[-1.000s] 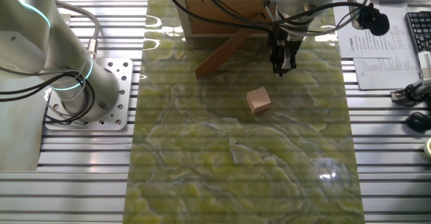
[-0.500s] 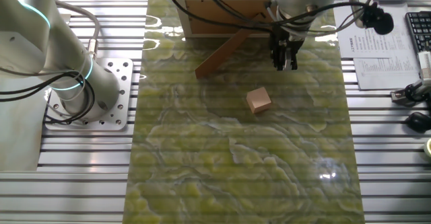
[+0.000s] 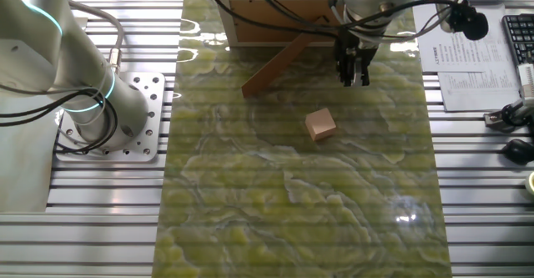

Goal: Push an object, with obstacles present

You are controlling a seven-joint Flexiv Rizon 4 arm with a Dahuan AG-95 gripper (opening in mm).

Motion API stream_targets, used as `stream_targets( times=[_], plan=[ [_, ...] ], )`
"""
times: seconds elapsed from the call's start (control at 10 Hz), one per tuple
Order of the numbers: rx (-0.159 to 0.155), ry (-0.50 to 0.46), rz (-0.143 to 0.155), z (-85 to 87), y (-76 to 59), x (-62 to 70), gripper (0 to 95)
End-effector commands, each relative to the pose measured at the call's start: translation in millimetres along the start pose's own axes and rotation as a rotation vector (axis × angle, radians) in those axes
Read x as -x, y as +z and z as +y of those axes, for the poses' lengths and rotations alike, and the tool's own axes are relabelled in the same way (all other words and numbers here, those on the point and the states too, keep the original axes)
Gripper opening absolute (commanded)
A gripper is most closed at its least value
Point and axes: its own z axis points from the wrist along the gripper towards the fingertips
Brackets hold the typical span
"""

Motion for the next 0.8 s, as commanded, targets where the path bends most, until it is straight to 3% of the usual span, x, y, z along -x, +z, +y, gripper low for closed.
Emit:
stream_targets(
  times=[0.1,0.2,0.3,0.8],
  plan=[
    [0.021,-0.001,0.007,-0.2,0.5,0.5,0.0],
    [0.047,-0.021,0.019,-0.2,0.5,0.5,0.0],
    [0.053,-0.034,0.029,-0.2,0.5,0.5,0.0],
    [0.045,-0.065,0.054,-3.2,6.2,-4.0,0.0]
  ],
)
